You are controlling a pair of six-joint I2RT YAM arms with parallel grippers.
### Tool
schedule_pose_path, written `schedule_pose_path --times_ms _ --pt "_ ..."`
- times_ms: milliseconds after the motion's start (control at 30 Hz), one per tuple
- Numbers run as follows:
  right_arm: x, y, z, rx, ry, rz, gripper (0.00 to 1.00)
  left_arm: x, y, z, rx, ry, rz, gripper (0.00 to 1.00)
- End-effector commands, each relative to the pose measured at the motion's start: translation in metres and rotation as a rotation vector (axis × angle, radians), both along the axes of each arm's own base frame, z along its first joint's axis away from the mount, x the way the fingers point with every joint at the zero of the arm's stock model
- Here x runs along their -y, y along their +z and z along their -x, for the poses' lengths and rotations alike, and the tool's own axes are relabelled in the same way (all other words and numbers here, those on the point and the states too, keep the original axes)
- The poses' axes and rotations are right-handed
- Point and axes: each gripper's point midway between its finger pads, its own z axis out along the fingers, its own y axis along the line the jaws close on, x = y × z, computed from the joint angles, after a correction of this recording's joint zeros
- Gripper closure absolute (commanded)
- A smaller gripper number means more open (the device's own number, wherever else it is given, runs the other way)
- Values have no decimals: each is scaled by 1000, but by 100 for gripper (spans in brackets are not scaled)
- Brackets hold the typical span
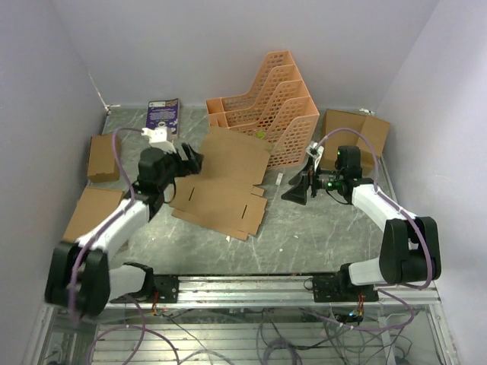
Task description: Fold the paper box
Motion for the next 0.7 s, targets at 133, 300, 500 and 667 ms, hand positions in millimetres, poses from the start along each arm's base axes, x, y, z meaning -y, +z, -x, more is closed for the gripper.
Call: schedule_pose_path --times_ms 133,300,500,667 --pt "-4 7 -6 36 25 -1 0 29 -20 -63 -36 -371 274 13" --pt "-3 5 -8 24 22 11 0 40 -41 -90 -77 -450 296 17" --pt "-4 6 -9 21 26 19 0 40 -70 -100 -155 -467 248 25" --pt "-5 7 -7 19 33 17 0 41 -77 -92 -176 -485 251 43"
